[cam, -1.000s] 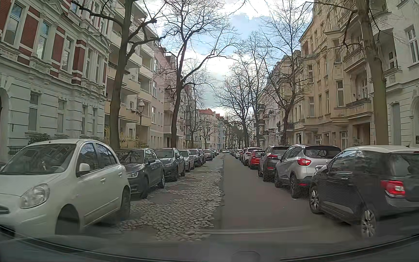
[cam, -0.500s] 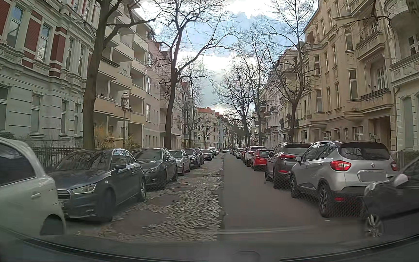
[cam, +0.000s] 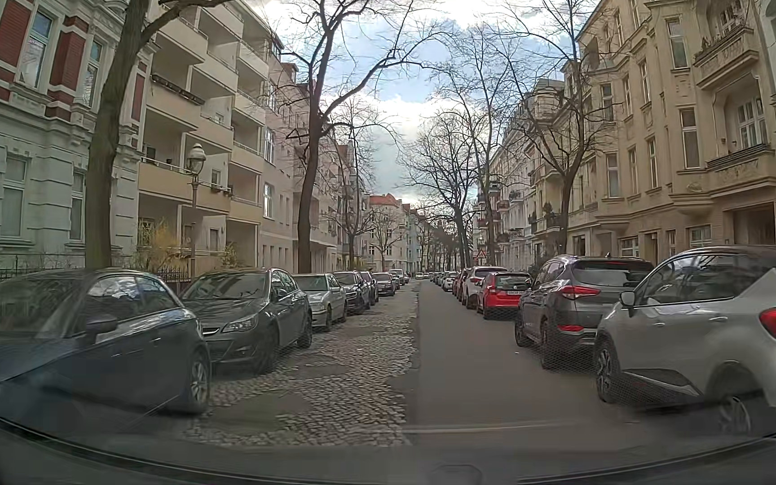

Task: Follow the waypoints while adhering to traffic rules and regulations

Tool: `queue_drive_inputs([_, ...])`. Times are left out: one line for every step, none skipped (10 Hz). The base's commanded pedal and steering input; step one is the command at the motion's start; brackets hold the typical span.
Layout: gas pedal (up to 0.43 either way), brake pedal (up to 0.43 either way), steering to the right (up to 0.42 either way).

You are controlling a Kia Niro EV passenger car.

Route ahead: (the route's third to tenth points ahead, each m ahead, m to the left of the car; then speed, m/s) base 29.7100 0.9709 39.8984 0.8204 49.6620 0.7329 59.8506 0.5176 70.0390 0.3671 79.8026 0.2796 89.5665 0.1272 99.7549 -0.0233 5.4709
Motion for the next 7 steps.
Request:
queue_drive_inputs([0.028,0.030,-0.017])
queue_drive_inputs([0.028,0.030,-0.005])
queue_drive_inputs([0.039,0.030,0.009])
queue_drive_inputs([0.039,0.030,0.009])
queue_drive_inputs([0.039,0.030,0.005])
queue_drive_inputs([0.039,0.030,0.006])
queue_drive_inputs([0.028,0.030,0.007])
